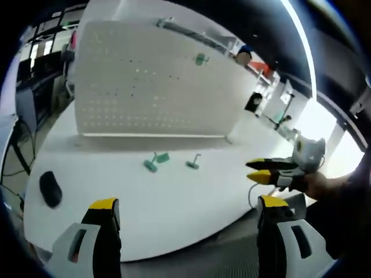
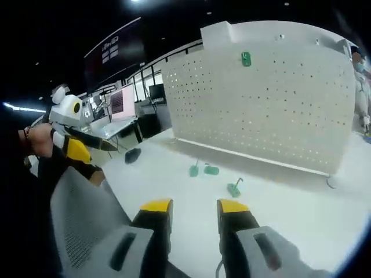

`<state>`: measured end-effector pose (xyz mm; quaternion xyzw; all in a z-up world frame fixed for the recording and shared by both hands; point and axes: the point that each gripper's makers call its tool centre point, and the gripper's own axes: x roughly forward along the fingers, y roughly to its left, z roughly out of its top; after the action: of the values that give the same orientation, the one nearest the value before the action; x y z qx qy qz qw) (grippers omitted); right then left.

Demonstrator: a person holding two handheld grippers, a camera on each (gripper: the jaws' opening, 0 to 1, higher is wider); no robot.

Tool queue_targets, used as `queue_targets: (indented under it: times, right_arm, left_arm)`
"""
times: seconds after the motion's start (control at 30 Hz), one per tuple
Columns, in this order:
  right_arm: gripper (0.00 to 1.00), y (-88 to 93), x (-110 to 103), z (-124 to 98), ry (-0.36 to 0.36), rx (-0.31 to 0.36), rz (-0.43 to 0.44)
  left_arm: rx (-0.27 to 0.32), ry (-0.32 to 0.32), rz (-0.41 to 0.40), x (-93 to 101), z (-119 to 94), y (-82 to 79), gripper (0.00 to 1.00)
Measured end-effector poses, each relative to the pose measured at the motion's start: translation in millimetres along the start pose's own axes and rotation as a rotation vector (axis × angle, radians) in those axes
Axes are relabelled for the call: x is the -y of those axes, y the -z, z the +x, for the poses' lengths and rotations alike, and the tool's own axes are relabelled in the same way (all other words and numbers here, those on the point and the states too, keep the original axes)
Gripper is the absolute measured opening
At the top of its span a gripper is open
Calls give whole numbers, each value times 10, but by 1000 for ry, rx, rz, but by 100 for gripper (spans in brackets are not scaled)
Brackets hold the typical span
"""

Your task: Insert the hook assembly into the mounting plate slot until the hook locks in place.

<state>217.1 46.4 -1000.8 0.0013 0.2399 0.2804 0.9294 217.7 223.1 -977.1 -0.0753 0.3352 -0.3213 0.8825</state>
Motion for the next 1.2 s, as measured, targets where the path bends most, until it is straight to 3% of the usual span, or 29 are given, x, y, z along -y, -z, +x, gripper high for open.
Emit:
queue_targets:
  times: [0.17, 0.27, 0.3, 0.37, 0.47, 0.6, 0.73, 0.97, 1.2]
  right_arm:
    - [28, 139, -133, 74, -82, -82, -82]
    - [28, 241, -227, 158, -142, -137, -52]
    - [28, 323, -268, 203, -174, -190, -88]
    - [26, 371, -304, 277, -201, -219, -138]
    - [25, 382, -386, 417, -248, -246, -100]
    - [25, 355, -408, 658, -282, -268, -61]
    - [25, 337, -408, 903, -303, -295, -118]
    - [25, 216, -362, 1317, -321, -313, -109]
    - [24, 88, -266, 1648, -317, -335, -47]
  left_arm:
    - [-30, 1, -15, -20, 47, 74, 100]
    - [-56, 6, -25, -38, 80, 143, 100]
    - [-62, 8, -29, -41, 85, 158, 100]
    - [-68, 9, -39, -56, 93, 166, 100]
    - [-68, 7, -45, -86, 92, 151, 100]
    - [-70, -2, -54, -151, 77, 161, 100]
    - [-70, -11, -66, -194, 56, 188, 100]
    - [-70, -20, -76, -264, 37, 184, 100]
    - [-77, -18, -78, -276, 34, 200, 100]
